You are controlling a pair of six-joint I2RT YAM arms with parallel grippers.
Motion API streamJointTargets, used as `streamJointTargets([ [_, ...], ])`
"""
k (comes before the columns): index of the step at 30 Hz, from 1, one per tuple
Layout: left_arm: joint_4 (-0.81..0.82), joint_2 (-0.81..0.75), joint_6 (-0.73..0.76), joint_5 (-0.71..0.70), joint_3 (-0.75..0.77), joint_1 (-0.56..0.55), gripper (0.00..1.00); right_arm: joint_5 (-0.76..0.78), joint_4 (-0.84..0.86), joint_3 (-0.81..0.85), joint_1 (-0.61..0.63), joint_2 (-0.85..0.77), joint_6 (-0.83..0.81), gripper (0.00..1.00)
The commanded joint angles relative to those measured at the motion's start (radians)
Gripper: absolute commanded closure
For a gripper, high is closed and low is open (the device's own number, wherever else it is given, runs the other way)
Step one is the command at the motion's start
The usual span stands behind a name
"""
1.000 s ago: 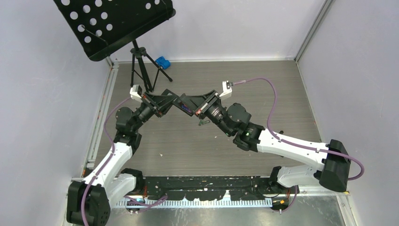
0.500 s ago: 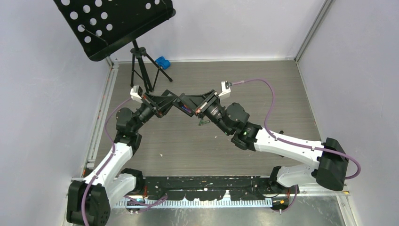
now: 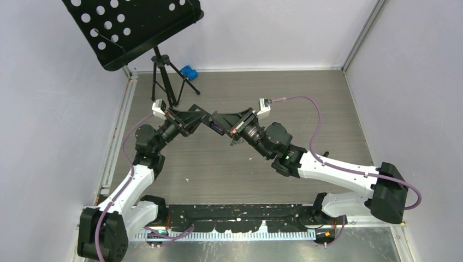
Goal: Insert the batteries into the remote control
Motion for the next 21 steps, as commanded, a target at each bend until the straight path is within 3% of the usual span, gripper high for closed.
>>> streamJointTargets([
  [1, 0.086, -0.007, -0.004, -0.002, 0.008, 0.005, 1.00, 0.052, -0.022, -0.013, -0.007, -0.053, -0.027, 1.00],
  [14, 0.102, -0.015, -0.037, 0.011, 0.016, 0.005, 1.00, 0.001, 0.031, -0.021, -0.040, 0.007, 0.029, 1.00],
  [21, 0.136, -0.003, -0.070, 0.004, 0.019, 0.005, 1.00, 0.003, 0.033, -0.053, -0.042, -0.003, 0.051, 0.82],
])
